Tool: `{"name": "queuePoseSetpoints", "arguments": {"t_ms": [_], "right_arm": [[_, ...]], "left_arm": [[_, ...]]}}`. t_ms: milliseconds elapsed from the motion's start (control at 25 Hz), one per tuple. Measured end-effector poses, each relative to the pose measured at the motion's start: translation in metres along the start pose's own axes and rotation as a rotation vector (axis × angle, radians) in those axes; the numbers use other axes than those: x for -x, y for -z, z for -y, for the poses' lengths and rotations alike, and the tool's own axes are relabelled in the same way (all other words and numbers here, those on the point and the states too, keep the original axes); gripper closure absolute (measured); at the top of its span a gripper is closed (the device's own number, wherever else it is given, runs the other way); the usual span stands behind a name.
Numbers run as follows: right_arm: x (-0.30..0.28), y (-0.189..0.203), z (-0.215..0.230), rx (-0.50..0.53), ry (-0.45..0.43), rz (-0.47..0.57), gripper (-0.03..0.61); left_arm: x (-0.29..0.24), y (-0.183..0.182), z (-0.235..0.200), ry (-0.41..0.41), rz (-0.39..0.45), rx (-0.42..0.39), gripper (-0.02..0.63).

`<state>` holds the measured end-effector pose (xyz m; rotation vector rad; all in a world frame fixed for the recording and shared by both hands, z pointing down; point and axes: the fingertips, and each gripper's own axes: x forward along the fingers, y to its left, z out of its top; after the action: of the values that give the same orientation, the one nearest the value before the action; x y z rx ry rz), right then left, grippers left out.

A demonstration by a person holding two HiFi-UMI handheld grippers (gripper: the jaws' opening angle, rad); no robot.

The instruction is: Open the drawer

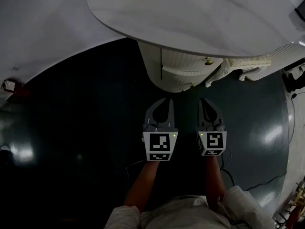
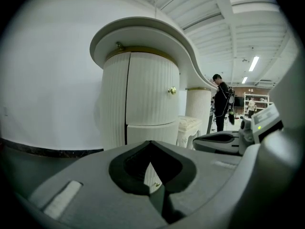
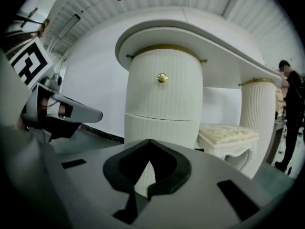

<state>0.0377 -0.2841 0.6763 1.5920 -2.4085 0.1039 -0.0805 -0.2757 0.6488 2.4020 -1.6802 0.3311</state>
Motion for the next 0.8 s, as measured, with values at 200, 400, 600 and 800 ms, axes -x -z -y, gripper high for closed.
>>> {"name": "queuePoseSetpoints", "arguments": {"t_ms": [200, 400, 600, 800], "right_arm": [[0.006, 0.006, 0.016, -0.099, 0.017, 0.018, 0.563], [0.004, 0.012, 0.017, -0.146, -0.001, 0.022, 0.561], [-0.007, 0.020, 0.013, -0.207, -0.039, 0.016, 0.503], [-0.024, 0.034, 0.019, -0.207, -0.007, 0.005, 0.462]], "left_arm": [[0.005, -0.008, 0.009, -0.013, 0.023, 0.005, 0.604], [0.014, -0.008, 0.031, -0.013, 0.020, -0.040, 0.604], [0.027, -0.019, 0.028, -0.023, 0.054, -0.059, 0.604], [0.030, -0.036, 0.042, -0.043, 0.073, -0.114, 0.604]]}}
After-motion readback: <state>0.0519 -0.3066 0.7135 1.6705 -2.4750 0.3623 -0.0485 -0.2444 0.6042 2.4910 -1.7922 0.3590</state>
